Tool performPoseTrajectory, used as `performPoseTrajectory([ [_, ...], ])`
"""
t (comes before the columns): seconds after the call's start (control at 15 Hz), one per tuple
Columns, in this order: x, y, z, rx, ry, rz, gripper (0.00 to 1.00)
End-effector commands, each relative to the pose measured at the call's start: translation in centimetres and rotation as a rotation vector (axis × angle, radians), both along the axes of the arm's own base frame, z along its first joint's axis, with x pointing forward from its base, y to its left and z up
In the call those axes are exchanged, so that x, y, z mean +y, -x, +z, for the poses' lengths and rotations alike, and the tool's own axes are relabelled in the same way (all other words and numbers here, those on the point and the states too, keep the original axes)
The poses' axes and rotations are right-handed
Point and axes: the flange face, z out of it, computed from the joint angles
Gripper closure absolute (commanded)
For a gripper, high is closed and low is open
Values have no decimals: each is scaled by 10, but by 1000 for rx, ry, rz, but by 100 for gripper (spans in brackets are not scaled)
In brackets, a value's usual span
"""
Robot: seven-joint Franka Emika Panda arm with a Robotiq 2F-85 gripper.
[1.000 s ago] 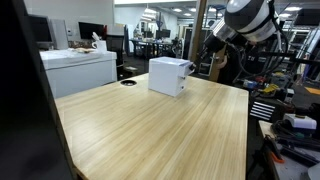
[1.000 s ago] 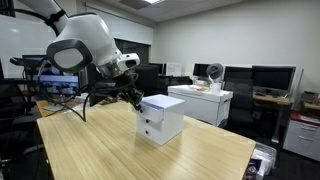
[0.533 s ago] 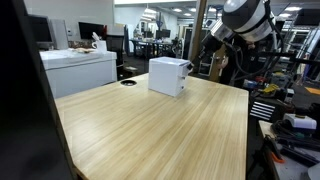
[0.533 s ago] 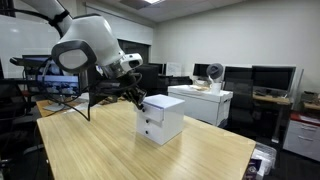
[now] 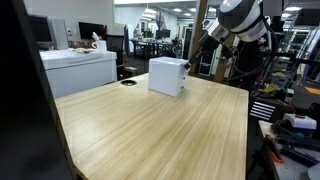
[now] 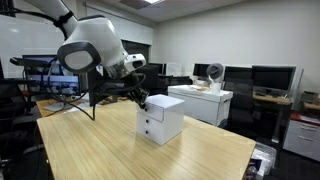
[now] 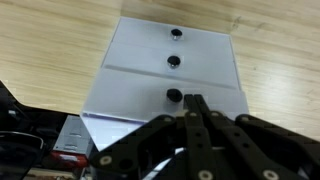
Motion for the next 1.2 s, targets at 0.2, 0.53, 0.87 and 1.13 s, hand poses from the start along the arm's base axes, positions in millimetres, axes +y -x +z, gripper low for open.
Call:
performPoseTrajectory([
  [0.2,-4,-7,-4,-7,41,8,95],
  [0.53,-6,-9,-8,0,43,3,95],
  [0.87,0,-14,-15,87,62,-178,59],
  [1.13,7,-22,-21,73,59,-328,33],
])
